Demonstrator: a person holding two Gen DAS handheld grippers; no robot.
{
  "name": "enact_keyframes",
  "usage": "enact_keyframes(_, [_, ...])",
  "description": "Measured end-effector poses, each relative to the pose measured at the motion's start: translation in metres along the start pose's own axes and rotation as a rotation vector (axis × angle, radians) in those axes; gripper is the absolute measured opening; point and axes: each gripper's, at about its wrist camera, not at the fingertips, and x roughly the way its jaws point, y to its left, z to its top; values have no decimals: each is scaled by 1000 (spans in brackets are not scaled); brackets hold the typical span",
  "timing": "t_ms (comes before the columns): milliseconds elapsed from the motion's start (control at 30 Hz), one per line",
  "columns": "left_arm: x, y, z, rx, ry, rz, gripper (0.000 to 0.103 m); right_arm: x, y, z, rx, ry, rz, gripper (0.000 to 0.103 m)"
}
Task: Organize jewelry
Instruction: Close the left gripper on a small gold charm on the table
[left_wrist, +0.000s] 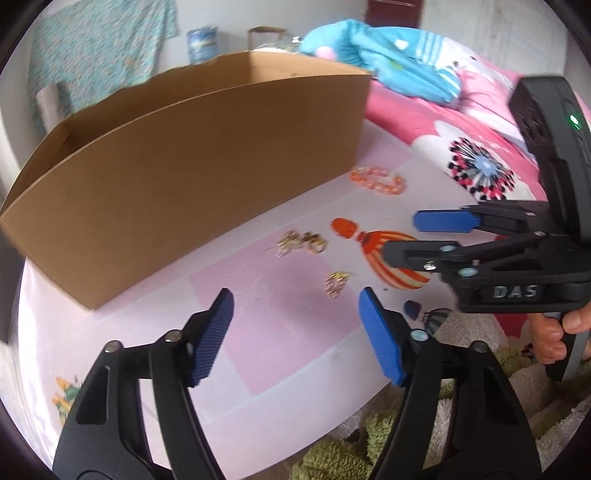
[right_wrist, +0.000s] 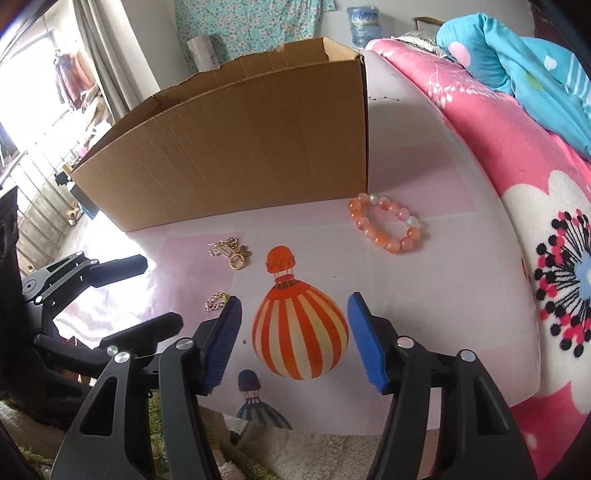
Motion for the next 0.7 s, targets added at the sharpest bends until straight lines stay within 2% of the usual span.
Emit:
enact_keyframes(167, [15, -18, 7, 89, 23, -13, 40, 7, -5, 0, 22, 10, 11, 57])
enact_keyframes(267, [26, -25, 9, 125, 51, -10, 32, 8, -8, 1, 26, 5, 10, 57])
enact_keyframes(700, [30, -24, 13, 119, 64, -31, 12, 6, -13, 1, 51, -1, 20, 57])
